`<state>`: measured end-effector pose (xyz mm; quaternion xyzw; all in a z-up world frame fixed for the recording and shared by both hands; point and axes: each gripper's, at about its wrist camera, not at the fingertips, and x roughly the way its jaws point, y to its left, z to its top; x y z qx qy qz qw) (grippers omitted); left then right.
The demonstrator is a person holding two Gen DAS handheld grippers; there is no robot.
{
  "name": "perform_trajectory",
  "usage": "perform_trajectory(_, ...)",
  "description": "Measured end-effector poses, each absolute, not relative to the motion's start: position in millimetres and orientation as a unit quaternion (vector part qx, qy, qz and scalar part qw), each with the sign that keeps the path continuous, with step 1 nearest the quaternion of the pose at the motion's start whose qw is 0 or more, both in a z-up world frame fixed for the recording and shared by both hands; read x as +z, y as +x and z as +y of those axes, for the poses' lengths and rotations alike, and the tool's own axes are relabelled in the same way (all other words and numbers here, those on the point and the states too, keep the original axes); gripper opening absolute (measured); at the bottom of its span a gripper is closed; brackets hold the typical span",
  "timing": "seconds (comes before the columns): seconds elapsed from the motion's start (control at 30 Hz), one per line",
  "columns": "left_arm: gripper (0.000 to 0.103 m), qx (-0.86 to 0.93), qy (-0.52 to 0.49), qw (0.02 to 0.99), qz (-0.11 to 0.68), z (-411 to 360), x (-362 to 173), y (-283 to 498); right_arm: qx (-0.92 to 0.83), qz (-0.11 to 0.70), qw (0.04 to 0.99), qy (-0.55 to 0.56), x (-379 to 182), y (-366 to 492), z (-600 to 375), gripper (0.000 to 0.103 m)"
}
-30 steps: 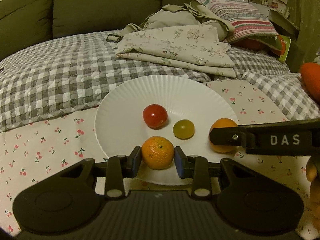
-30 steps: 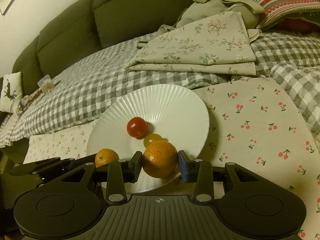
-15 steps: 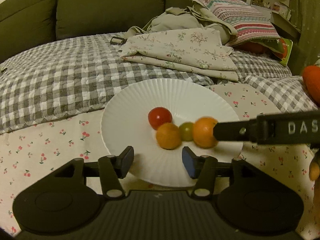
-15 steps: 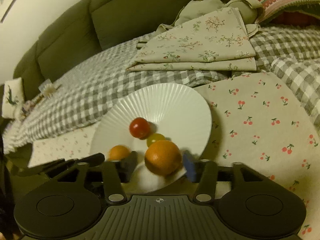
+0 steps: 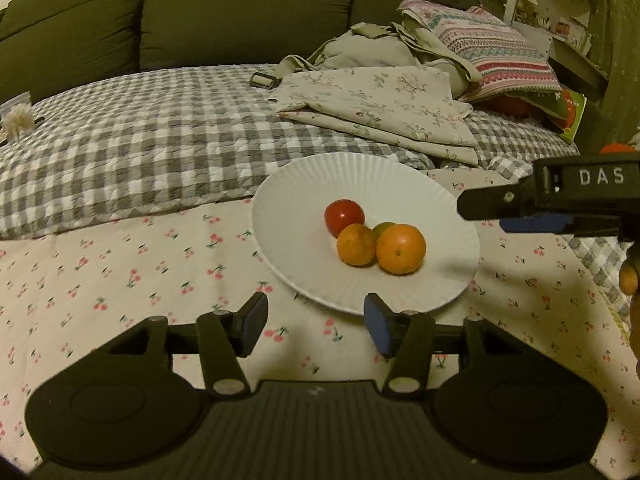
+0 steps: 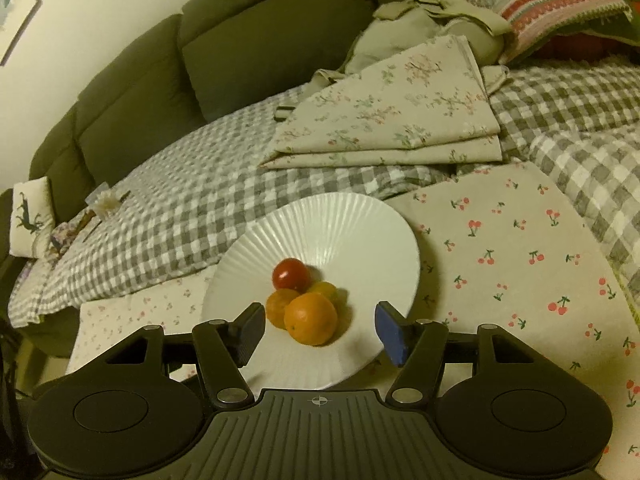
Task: Organize fruits
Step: 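Grasp the yellow lemon with the left tool while the right tool grasps the green lime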
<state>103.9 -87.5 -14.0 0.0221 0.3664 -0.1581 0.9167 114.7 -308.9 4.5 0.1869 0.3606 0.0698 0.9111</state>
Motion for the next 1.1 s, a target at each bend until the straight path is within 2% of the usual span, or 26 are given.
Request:
perform_trajectory(0.63,0.053,-0.149,-0.003,0.910,0.386,-46,-3,42,0.121,0.349,0.924,0.096,34,61,-266,0.061)
perform_trajectory(1.1,0.052,-0.124,-0.034,0.893,0.431,-31,-32,25,0.157,0.392,0.905,0.060,13,20,-243,0.061)
